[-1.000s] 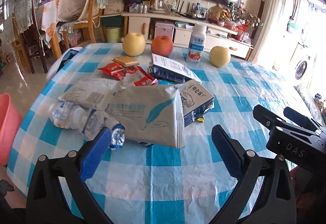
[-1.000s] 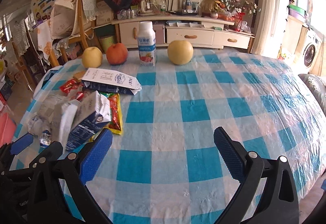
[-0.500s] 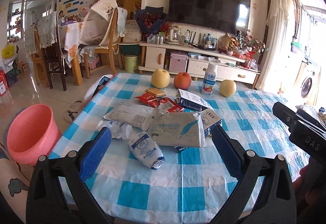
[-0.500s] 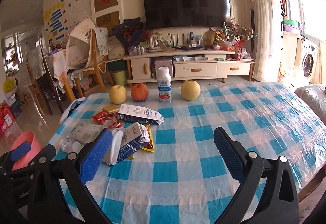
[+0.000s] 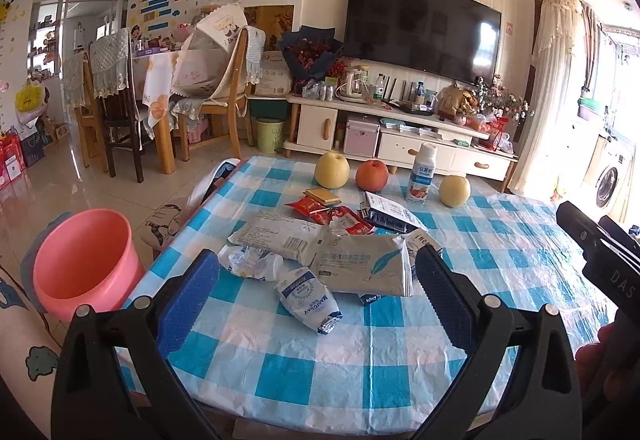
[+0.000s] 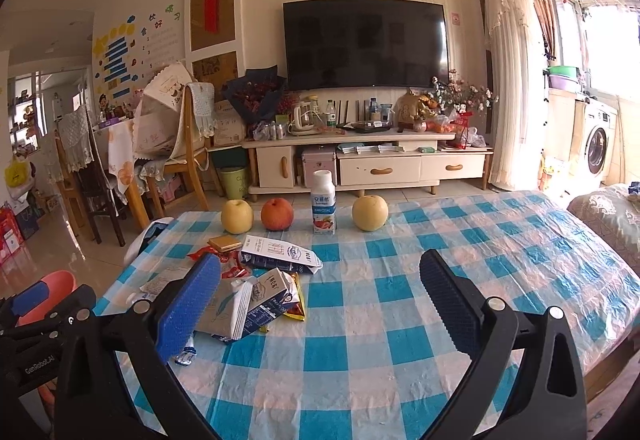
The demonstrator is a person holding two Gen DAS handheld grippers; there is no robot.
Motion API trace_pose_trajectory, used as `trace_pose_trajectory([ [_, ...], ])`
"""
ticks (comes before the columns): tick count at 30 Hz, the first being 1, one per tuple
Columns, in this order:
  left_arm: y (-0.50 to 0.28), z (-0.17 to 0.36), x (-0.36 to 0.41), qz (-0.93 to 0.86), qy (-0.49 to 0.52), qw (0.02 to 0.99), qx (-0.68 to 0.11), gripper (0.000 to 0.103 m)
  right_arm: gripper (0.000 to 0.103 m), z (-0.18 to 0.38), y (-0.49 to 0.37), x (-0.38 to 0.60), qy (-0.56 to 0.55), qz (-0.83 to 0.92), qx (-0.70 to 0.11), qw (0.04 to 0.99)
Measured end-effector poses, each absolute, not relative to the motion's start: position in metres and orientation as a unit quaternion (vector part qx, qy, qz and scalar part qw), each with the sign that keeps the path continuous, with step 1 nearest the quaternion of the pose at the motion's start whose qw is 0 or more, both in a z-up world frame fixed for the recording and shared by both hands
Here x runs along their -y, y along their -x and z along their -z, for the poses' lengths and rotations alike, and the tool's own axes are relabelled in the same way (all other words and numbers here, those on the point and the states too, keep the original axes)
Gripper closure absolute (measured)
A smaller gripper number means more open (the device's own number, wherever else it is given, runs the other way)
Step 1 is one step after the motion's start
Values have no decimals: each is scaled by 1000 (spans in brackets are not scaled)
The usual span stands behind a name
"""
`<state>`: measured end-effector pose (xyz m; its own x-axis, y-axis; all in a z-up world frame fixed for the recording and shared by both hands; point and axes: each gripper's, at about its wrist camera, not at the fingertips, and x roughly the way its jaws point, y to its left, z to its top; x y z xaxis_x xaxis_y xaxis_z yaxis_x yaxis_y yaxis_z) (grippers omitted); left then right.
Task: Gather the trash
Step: 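Move the left tool toward the white MAGICDAY plastic bag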
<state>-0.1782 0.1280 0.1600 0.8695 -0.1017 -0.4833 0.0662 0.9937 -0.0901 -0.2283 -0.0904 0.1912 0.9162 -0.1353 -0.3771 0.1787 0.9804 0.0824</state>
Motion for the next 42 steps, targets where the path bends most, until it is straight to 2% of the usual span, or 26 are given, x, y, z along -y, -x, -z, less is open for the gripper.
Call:
trace_pose_trajectory([
  [31, 175, -148, -113, 42, 14, 961, -275, 4, 4, -183, 224, 99, -44, 109, -204, 972],
  [42, 151, -117, -130, 58, 14, 948, -312, 4, 4, -165, 208, 105, -70, 78, -248, 963],
])
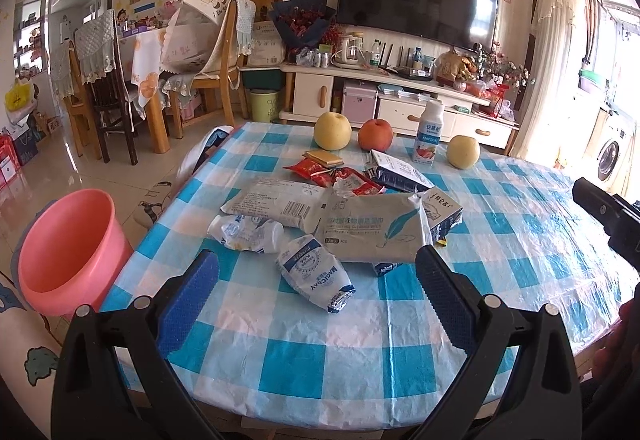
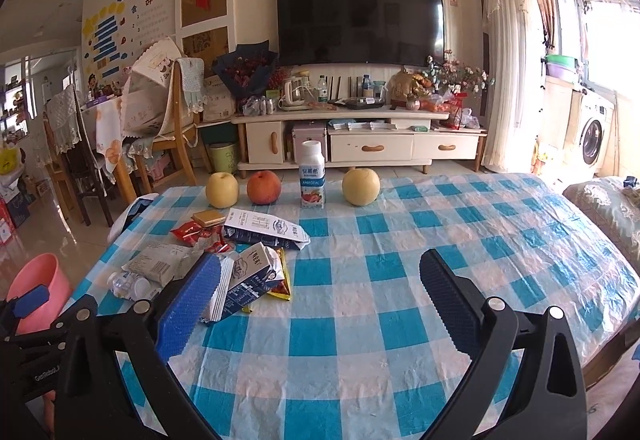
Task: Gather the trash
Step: 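Move the left tool toward the white MAGICDAY plastic bag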
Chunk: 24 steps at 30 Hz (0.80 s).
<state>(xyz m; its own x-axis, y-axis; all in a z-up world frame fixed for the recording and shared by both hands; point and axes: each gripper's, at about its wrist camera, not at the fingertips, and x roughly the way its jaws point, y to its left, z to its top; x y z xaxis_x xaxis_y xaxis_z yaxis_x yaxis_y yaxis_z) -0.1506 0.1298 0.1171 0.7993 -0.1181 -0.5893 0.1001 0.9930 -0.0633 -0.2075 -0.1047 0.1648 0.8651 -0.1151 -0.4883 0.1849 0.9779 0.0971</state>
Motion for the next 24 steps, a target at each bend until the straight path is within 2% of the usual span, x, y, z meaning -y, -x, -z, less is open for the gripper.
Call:
trace_pose_trajectory([
  [7, 124, -102, -153, 73, -2, 942, -327, 4, 4, -150, 188, 122, -142, 28, -316, 938],
  [15, 82, -91, -188, 72, 52, 927, -364, 4, 4, -134, 163, 126, -204, -40, -373, 904],
  [24, 32, -62, -210, 44, 88, 894, -437, 4, 8, -123, 124, 86, -199, -126, -414, 879],
])
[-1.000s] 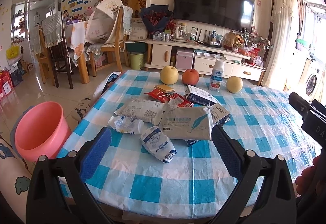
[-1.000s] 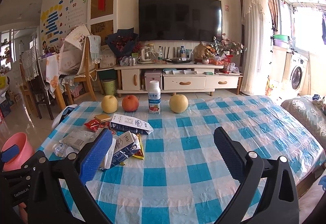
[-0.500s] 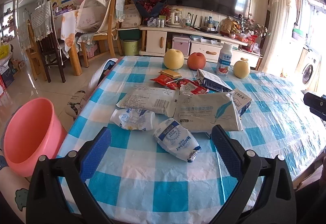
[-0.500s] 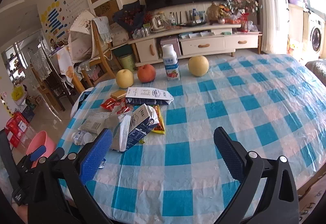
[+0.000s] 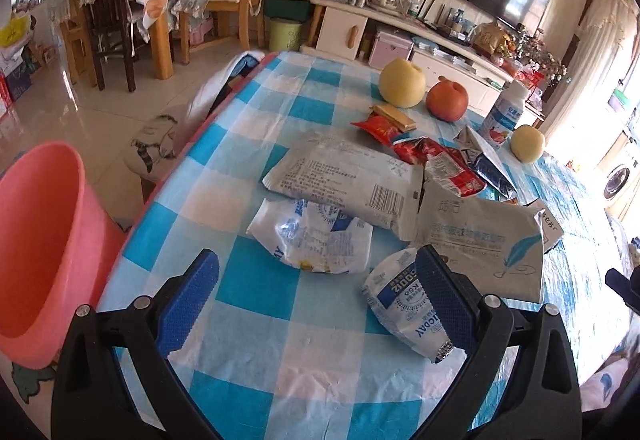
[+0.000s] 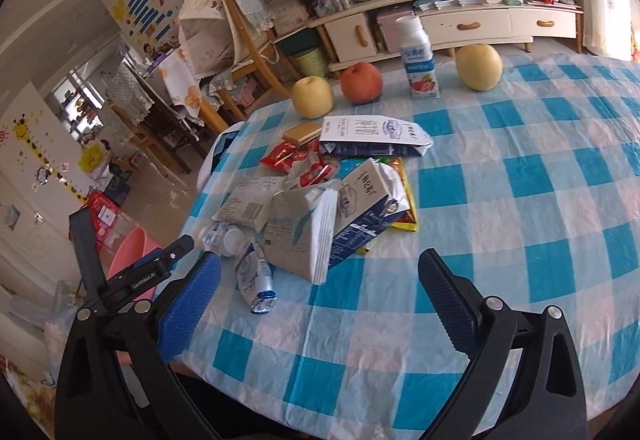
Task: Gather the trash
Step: 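Close the left gripper on the white MAGICDAY plastic bag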
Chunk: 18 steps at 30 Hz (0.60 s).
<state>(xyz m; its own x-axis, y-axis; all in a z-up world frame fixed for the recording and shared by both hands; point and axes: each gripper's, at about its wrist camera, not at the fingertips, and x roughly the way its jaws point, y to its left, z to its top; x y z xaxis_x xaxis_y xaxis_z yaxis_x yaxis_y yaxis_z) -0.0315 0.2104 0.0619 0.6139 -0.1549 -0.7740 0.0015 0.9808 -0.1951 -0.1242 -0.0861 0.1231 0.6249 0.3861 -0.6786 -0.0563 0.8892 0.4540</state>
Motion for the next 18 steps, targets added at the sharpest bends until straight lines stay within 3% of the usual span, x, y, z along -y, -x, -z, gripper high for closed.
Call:
trace_pose_trajectory([
  [2, 25, -54, -214, 38, 103, 884, -455, 4, 29, -116, 116, 77, -200, -135, -429, 870],
  [6, 12, -52, -221, 23, 130, 879, -458, 4, 30, -108, 109, 53, -184, -155, -446, 862],
  [15, -9, -35, -210, -16, 157, 861, -484, 4, 31, -90, 113, -50, 24, -214, -449, 867],
  [18, -14, -29, -206, -26, 156, 858, -489, 11, 32, -75, 108, -70, 68, -212, -454, 862],
])
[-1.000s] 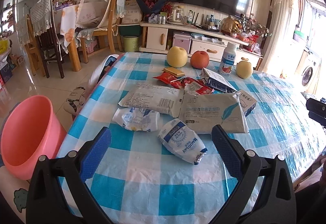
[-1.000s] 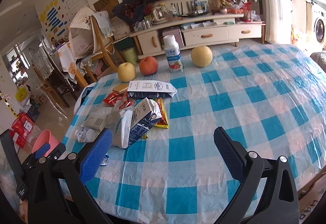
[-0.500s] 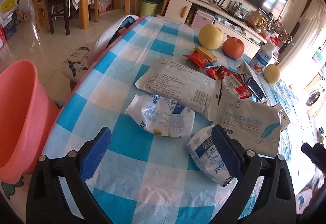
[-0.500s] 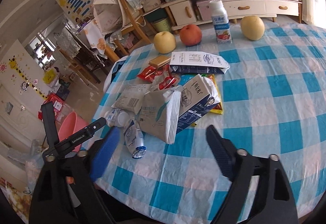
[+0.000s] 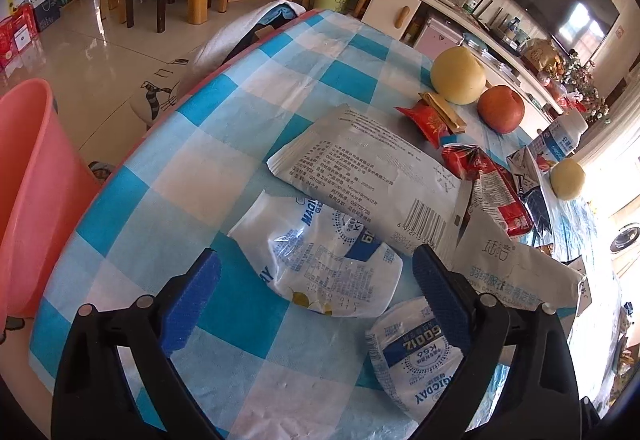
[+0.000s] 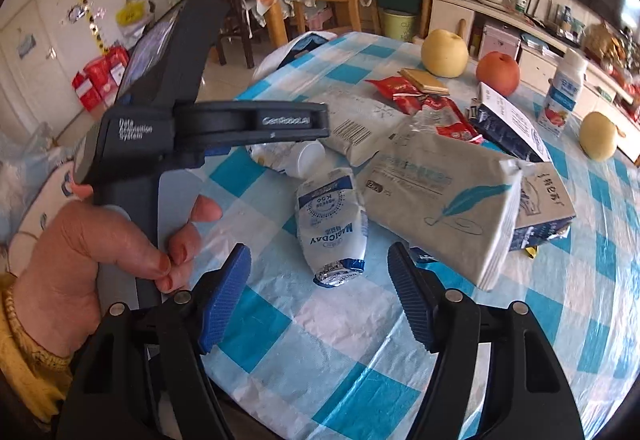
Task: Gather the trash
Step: 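Close the left gripper on the white MAGICDAY plastic bag, then hold the MAGICDAY bag in the left gripper while the right gripper grasps a silver foil wrapper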
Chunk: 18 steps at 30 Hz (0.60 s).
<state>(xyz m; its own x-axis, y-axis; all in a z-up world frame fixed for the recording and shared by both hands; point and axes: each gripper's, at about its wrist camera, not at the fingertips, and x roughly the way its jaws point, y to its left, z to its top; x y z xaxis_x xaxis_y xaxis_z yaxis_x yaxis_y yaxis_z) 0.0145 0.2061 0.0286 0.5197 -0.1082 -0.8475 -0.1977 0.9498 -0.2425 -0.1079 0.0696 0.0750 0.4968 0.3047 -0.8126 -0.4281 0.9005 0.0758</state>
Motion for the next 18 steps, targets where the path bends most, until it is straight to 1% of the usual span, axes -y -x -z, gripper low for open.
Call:
trace_pose_trajectory([
  [1, -17, -26, -206, -26, 159, 855, -493, 17, 32, -70, 106, -72, 74, -211, -458, 861],
  [2, -18, -24, -205, -20, 167, 855, -490, 20, 32, -64, 103, -74, 80, -209, -461, 858],
  [3, -21, -24, -204, -17, 168, 856, -489, 25, 32, -60, 102, -76, 83, -208, -464, 857],
  [4, -23, -23, -202, -15, 161, 857, -489, 35, 32, -56, 99, -77, 85, -205, -468, 855],
  [6, -28, -21, -197, -13, 139, 859, -493, 49, 32, -51, 93, -76, 82, -201, -474, 853],
  [9, -31, -21, -195, -1, 120, 863, -490, 56, 32, -47, 83, -74, 73, -198, -478, 853],
  [12, -32, -21, -203, -9, 116, 865, -488, 57, 32, -43, 74, -75, 61, -198, -482, 852],
  [18, -31, -22, -225, -12, 160, 861, -482, 58, 32, -36, 67, -78, 59, -197, -487, 849],
])
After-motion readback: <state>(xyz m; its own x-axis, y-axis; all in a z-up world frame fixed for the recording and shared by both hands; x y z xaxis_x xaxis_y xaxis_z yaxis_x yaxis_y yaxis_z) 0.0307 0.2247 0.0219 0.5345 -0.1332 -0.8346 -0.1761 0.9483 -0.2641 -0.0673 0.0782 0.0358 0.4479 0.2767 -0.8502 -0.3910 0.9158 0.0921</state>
